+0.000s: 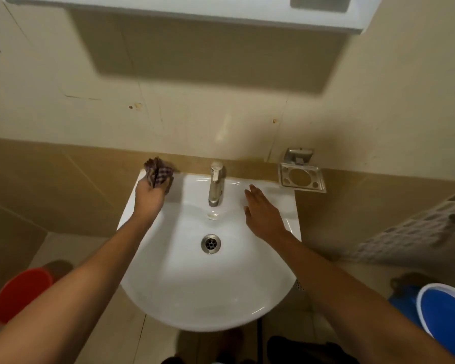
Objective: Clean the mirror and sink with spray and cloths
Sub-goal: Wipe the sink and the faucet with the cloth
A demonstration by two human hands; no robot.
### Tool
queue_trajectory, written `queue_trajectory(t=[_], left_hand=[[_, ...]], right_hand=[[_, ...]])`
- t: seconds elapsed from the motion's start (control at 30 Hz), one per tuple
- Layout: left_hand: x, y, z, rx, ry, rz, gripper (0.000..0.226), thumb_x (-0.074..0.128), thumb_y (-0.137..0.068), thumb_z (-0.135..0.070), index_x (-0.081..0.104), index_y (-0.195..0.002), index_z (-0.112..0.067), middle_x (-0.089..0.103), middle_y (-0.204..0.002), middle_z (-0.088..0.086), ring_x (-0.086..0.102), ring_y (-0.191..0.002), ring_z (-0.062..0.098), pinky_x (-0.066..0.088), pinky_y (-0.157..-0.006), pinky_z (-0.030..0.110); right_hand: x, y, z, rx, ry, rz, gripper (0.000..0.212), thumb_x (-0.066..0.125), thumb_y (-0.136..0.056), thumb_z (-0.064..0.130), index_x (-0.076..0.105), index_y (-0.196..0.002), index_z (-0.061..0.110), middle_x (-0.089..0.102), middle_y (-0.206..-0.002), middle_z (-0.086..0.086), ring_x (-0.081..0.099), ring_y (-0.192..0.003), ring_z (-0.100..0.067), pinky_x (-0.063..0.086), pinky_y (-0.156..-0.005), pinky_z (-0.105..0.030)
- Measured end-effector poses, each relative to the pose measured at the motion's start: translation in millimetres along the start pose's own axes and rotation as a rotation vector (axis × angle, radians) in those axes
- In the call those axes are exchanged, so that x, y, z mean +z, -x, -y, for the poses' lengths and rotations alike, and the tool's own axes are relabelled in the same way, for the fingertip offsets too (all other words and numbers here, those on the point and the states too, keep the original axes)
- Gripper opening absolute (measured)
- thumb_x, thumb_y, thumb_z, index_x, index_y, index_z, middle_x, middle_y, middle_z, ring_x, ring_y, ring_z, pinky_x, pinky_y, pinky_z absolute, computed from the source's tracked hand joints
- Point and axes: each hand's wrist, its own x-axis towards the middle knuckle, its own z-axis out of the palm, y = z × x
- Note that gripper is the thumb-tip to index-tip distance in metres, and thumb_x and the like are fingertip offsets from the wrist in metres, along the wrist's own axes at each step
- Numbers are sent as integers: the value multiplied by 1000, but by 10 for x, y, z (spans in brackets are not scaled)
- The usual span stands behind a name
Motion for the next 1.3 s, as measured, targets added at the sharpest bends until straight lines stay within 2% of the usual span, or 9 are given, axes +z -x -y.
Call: queue_trajectory(t=[0.07, 0.2, 0.3, 0.43, 0.53, 0.67, 0.83, 1.07, 1.3], left_hand=[[-25, -220, 131, 38, -164, -3, 43, 64, -81, -39, 65, -120, -19, 72, -110, 5, 67, -106, 28, 50, -101, 50], [21, -320, 218, 255, -581, 15, 74, 49, -84, 3, 30, -154, -15, 45, -149, 14, 44, -134, 33, 36, -112, 45], [-17, -425, 467, 330, -912, 111, 86, 53, -81, 5, 14, -157, -7, 17, -162, 20, 16, -148, 39, 18, -117, 59], [-121, -455, 930, 367, -1232, 280, 82, 60, -87, -16, 18, -154, 1, 15, -162, 23, 11, -150, 40, 7, -117, 65], [-115, -438, 1055, 447, -1291, 306, 91, 30, -92, -62, 13, -155, 2, 10, -162, 25, 5, -151, 39, -8, -120, 56], [44, -430, 1027, 502, -1364, 406, 108, 3, -83, -83, -3, -156, -4, -9, -164, 18, -12, -151, 32, -7, -121, 55], [91, -588, 992, 663, -1401, 491, 95, 17, -91, -72, 5, -157, -5, 4, -165, 16, -3, -153, 28, -1, -123, 51], [-473, -946, 971, 626, -1382, 391, 88, 21, -92, -62, 20, -153, 2, 24, -159, 23, 19, -150, 35, 16, -121, 53], [-364, -761, 1043, 554, -1324, 208, 87, 20, -92, -61, 22, -154, 1, 22, -159, 25, 19, -149, 37, 9, -122, 53]], right_hand=[[29, -84, -29, 7, 27, 18, 52, 42, -100, 20, 30, -148, 5, 23, -158, -12, 23, -146, -24, 32, -111, -35], [104, -211, -79, 44, 55, 60, 54, 42, -100, 22, 27, -149, 4, 20, -159, -13, 20, -147, -25, 29, -113, -37], [185, -255, -125, 68, 104, 99, 56, 38, -101, 24, 19, -151, 4, 13, -161, -12, 13, -148, -24, 21, -117, -35], [291, -253, -122, 75, 139, 104, 57, 37, -101, 24, 20, -150, 1, 14, -160, -17, 12, -148, -29, 14, -119, -39], [367, -258, -114, 82, 134, 91, 55, 42, -100, 20, 26, -148, -3, 18, -158, -20, 17, -147, -33, 17, -120, -44], [444, -265, -111, 103, 125, 83, 56, 47, -97, 15, 29, -146, -4, 21, -156, -22, 19, -146, -36, 17, -118, -48], [411, -282, -95, 109, 127, 59, 56, 44, -99, 17, 25, -149, -1, 15, -159, -18, 12, -148, -31, 8, -118, -38], [395, -281, -80, 115, 106, 41, 53, 45, -98, 16, 33, -146, -2, 22, -157, -19, 18, -147, -33, 14, -118, -42], [372, -238, -125, 149, 167, 66, 53, 34, -102, 32, 26, -152, 16, 13, -161, -12, 8, -149, -27, 8, -120, -45]])
